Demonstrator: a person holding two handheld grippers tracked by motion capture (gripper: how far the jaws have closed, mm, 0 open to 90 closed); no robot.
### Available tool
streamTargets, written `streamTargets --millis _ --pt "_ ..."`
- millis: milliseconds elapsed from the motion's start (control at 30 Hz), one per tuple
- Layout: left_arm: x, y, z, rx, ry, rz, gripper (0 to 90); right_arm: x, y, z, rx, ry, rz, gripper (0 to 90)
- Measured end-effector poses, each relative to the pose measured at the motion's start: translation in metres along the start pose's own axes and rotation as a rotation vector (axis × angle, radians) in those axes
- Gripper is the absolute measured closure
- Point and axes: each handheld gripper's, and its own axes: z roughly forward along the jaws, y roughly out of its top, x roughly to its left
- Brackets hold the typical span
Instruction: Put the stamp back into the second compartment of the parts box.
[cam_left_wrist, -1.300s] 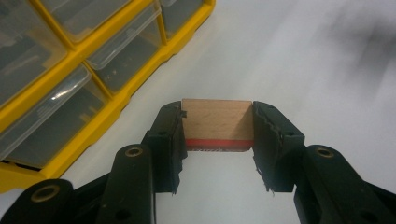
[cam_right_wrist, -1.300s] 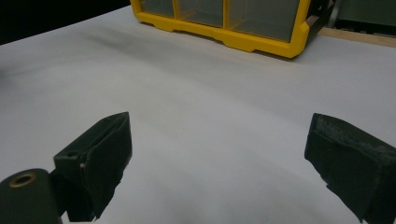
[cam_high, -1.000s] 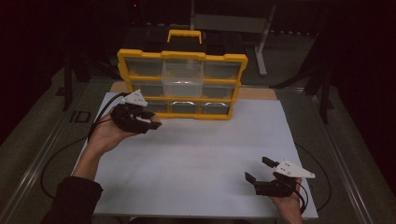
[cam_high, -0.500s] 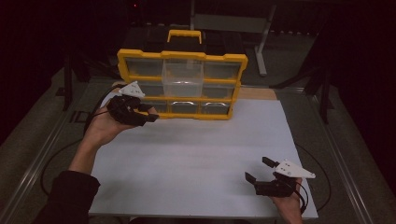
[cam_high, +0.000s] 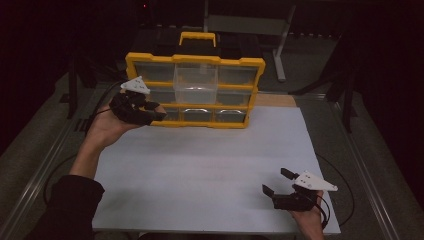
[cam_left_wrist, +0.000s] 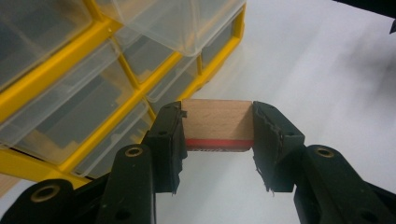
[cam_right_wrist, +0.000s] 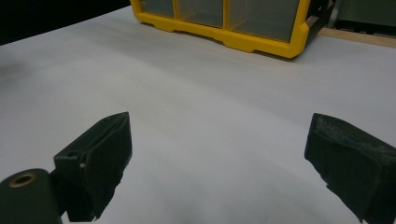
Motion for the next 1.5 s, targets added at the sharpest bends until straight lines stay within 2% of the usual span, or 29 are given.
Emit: streamTargets --millis 600,1167,1500 --pt "0.008 0.02 -0.014 -0.012 0.034 0.016 56.2 0.0 0.0 0.0 0.0 0.001 0.001 7.2" --pt "0.021 0.036 -0.025 -0.027 0.059 -0.008 56.2 -0.002 -0.001 0.001 0.0 0.001 0.006 7.2" --pt "0.028 0.044 -0.031 -0.041 0.053 -0.017 56.2 -0.002 -0.001 0.001 -0.004 -0.001 0.013 7.2"
